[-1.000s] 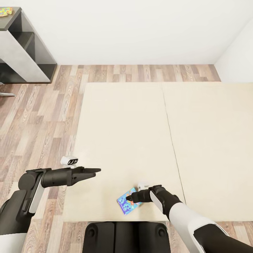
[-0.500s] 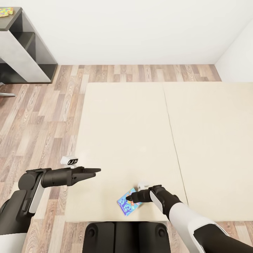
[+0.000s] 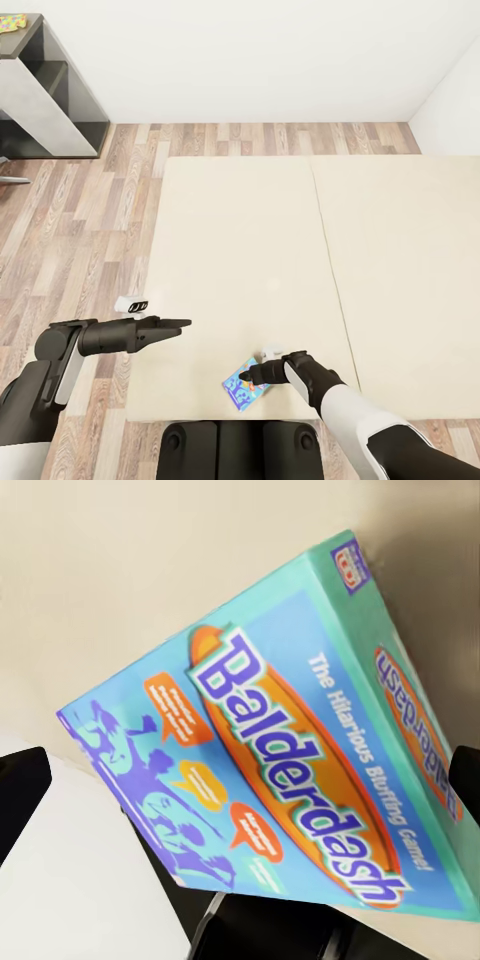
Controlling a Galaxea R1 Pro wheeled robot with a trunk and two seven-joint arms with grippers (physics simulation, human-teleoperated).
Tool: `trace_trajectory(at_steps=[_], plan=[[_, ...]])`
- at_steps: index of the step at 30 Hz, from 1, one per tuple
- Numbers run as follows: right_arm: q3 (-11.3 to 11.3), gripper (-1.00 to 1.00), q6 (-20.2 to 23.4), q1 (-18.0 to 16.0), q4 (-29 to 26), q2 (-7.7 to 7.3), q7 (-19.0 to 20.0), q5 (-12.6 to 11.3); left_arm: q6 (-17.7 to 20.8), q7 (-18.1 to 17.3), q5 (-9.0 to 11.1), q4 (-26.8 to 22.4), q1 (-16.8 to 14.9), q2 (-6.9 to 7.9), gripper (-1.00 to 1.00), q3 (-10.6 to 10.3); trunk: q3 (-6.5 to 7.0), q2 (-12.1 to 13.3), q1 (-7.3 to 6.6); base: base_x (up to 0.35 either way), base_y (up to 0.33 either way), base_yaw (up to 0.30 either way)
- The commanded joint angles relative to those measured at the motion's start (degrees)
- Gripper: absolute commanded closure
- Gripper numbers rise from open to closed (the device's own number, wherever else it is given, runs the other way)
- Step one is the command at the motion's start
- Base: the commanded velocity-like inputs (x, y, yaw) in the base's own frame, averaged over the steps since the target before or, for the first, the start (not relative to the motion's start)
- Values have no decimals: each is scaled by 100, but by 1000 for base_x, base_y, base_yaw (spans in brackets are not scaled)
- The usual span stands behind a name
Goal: Put all the toys in the child's room - the three board games (two on the bed and one on the table), the two jigsaw puzzles on the table, and the tennis ball on the table - inside the toy box on the table in the child's room.
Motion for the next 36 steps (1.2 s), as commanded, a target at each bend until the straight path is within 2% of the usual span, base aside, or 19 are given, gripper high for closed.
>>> trace_trajectory(at_steps=[1, 21, 24, 28, 31, 36], plan=[[39, -100, 33, -3, -8, -2, -10, -60, 60, -22, -2, -1, -1, 2, -100, -1, -6, -9, 3, 0, 107, 0], [53, -100, 94, -3, 10, -6, 0, -60, 58, -22, -4, -1, -1, 2, -100, -1, -6, -9, 3, 0, 15, 0], [154, -100, 97, -3, 17, -7, -1, -60, 58, -22, -7, -1, -1, 2, -100, -1, -6, -9, 3, 0, 0, 0], [532, -100, 101, -3, 20, -13, -1, -74, 60, -22, -6, -1, -1, 2, -100, -1, -6, -9, 3, 0, 0, 0], [697, -100, 105, -3, 21, -14, -3, -87, 60, -22, -4, -1, -1, 2, -100, -1, -6, -9, 3, 0, 0, 0], [787, -100, 107, -3, 21, -14, -3, -93, 60, -22, -4, -1, -1, 2, -100, -1, -6, -9, 3, 0, 0, 0]])
